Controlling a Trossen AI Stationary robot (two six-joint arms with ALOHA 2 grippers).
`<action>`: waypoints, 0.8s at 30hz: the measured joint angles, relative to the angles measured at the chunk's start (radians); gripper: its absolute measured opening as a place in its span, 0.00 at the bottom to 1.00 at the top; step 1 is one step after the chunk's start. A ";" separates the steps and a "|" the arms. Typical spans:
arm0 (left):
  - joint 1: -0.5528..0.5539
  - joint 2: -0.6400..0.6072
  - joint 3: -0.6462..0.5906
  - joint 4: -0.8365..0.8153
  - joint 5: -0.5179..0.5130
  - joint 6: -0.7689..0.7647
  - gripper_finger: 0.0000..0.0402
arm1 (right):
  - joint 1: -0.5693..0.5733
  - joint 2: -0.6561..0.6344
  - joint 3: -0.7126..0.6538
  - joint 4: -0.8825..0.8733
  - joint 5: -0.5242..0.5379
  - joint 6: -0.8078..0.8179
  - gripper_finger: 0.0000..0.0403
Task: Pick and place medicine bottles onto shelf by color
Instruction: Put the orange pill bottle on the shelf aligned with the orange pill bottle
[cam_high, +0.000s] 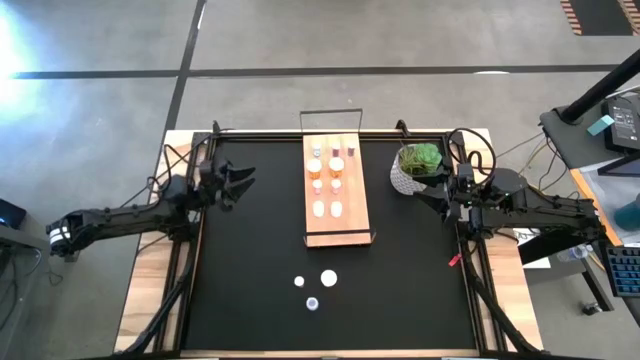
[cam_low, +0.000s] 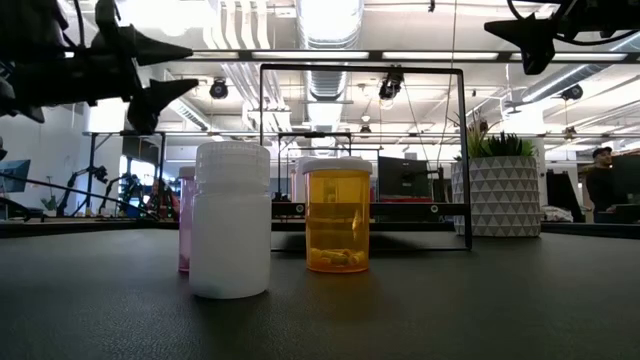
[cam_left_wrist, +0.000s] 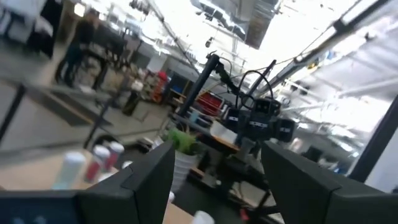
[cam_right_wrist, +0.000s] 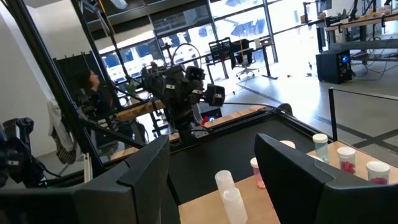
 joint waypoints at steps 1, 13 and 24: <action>0.000 0.002 -0.002 0.003 0.001 -0.030 0.56 | 0.000 0.000 0.000 0.000 0.000 0.000 0.56; 0.000 0.062 -0.003 -0.018 0.000 -0.147 0.56 | 0.000 0.000 0.000 0.000 0.000 0.000 0.56; 0.000 0.143 -0.004 -0.018 -0.001 -0.183 0.56 | 0.000 0.004 0.000 0.051 0.000 -0.003 0.56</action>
